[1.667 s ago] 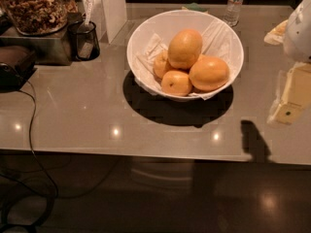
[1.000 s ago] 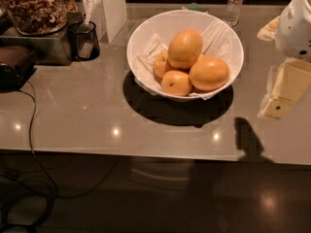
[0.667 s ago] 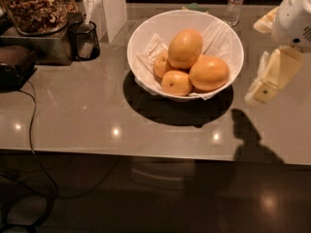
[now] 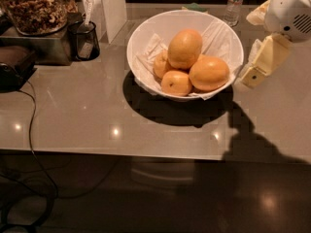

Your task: Pick orange from white bowl

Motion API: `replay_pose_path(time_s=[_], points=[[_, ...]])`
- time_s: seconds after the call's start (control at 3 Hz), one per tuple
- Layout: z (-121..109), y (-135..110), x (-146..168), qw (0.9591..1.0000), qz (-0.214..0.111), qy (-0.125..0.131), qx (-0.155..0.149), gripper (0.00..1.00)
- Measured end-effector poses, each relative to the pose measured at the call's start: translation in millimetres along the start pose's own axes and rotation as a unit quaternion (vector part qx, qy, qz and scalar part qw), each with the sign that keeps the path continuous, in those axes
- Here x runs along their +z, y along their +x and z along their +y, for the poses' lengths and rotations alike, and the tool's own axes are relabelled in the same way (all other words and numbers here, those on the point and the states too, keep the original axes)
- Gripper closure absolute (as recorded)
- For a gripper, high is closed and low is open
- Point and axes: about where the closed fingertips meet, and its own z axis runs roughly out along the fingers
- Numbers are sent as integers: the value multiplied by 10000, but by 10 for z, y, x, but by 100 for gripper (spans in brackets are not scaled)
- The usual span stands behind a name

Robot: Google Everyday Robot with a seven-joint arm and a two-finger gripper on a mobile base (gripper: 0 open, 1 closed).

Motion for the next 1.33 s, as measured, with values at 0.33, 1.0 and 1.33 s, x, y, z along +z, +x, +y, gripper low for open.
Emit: replay_pose_path(time_s=[0.33, 1.0, 1.33], points=[[-29, -68, 41, 9998, -185, 21, 40, 0], [-59, -248, 189, 9992, -366, -123, -40, 0], [-67, -255, 254, 9988, -435, -203, 22, 0]])
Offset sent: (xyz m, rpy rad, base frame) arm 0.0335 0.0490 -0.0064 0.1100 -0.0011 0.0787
